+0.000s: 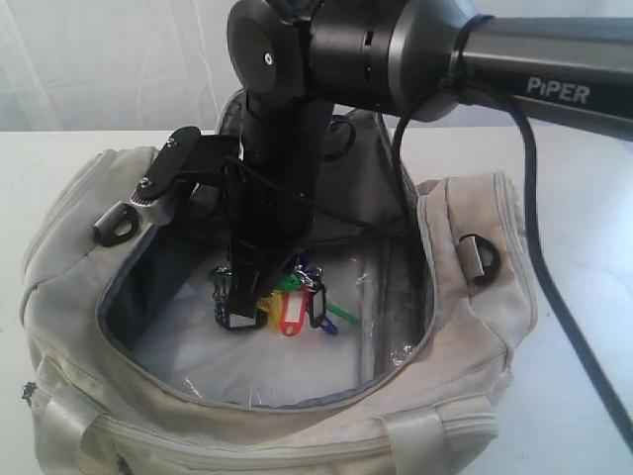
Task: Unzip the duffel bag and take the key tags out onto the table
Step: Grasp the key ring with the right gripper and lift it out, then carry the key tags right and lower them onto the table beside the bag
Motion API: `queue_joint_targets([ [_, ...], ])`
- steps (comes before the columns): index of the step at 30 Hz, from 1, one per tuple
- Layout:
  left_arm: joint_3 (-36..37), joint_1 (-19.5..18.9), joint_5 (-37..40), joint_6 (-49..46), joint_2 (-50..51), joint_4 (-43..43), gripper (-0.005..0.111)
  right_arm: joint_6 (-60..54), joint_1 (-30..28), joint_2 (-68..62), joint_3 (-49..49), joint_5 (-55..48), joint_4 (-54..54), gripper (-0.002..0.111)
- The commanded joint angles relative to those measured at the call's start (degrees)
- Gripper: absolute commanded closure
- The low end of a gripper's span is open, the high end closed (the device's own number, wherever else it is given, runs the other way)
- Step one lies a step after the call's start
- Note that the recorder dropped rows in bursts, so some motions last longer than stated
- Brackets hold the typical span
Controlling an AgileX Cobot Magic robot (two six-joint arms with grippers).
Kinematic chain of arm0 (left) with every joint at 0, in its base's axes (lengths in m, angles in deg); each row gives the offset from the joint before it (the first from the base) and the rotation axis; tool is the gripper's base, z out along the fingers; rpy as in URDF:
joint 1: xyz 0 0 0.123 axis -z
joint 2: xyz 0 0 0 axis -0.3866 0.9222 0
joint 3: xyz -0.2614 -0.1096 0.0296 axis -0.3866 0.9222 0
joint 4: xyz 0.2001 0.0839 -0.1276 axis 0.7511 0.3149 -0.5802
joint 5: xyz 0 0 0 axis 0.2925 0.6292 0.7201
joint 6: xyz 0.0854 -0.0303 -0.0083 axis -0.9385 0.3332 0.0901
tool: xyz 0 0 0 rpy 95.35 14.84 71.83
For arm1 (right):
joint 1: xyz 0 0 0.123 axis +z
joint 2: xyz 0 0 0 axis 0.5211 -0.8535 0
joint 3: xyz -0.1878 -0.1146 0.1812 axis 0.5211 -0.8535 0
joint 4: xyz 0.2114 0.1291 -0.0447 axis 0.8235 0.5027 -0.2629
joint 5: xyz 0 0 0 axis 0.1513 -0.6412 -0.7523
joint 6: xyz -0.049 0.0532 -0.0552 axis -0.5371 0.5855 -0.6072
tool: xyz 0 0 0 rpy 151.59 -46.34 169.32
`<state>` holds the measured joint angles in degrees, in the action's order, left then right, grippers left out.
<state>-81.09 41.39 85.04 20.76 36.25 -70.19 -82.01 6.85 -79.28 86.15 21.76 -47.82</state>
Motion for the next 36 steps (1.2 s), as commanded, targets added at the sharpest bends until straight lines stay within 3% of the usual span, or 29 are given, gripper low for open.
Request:
queue_joint_targets([
  [1,0.14,-0.18,0.58,0.14,-0.42,-0.89,0.107,-1.00,-0.44,2.27,-0.05,-0.06,0.79,0.108],
  [10,0.14,-0.18,0.71,0.10,-0.42,-0.89,0.107,-0.64,-0.57,7.21,-0.05,0.08,0.55,0.108],
  [19,0.14,-0.18,0.71,-0.11,-0.42,-0.89,0.107,4.84,-1.23,14.65,-0.33,0.32,-6.74,0.108],
  [36,0.76,-0.18,-1.08,-2.45,-0.42,-0.89,0.107,17.30,-8.03,36.45,-11.32,-2.29,-19.44,0.108],
])
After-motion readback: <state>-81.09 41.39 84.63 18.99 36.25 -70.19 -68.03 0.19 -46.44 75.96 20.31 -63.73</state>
